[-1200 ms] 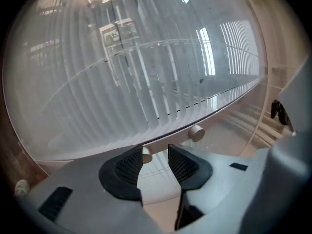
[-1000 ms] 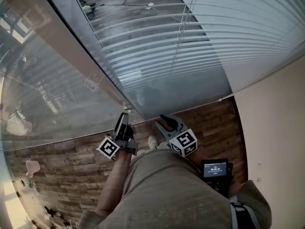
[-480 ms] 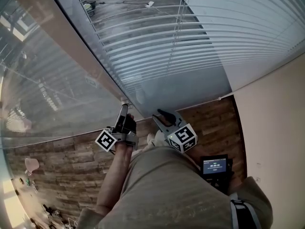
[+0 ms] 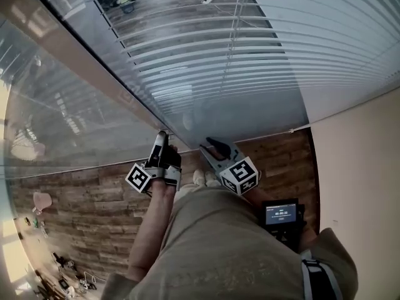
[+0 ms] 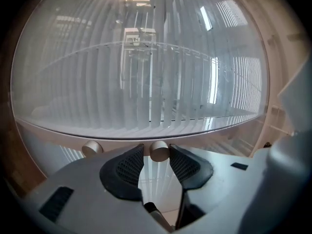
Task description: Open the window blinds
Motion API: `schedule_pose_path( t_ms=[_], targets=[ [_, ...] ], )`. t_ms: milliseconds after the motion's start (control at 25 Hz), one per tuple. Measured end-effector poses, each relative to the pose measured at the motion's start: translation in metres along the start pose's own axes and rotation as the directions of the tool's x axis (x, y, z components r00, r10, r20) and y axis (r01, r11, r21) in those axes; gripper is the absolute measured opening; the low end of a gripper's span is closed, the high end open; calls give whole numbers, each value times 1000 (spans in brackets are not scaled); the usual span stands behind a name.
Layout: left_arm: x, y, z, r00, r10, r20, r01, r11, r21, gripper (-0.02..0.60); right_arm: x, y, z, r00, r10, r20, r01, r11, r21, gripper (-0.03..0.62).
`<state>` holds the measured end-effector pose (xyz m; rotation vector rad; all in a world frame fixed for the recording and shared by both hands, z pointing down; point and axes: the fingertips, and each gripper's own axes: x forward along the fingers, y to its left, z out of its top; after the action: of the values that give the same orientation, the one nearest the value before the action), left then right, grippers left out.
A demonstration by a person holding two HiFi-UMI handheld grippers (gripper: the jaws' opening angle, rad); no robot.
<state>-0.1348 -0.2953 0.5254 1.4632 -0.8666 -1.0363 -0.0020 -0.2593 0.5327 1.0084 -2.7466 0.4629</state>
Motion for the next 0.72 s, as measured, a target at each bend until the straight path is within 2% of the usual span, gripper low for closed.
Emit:
schedule_pose_path(
  t_ms=[160,200,480,720],
  targets=[
    [2,8,2,1000,2,12,-2,1000,-2,154,10,-4,-8,1000,29,-9,-28,1000,4,126],
    [3,9,2,1000,9,10,-10,1000,17,137,13,-4,-9,999,36,-11,-36,999,2,126],
    [13,-7,3,997,73,-14,-70,982,176,137,20,-8,16,998,66,-8,-66,998,-23,126],
    [7,-3,1,995,98,-21,-88,957,278,137,20,-6,5,997,83,-5,-83,996,-27,126]
  ],
)
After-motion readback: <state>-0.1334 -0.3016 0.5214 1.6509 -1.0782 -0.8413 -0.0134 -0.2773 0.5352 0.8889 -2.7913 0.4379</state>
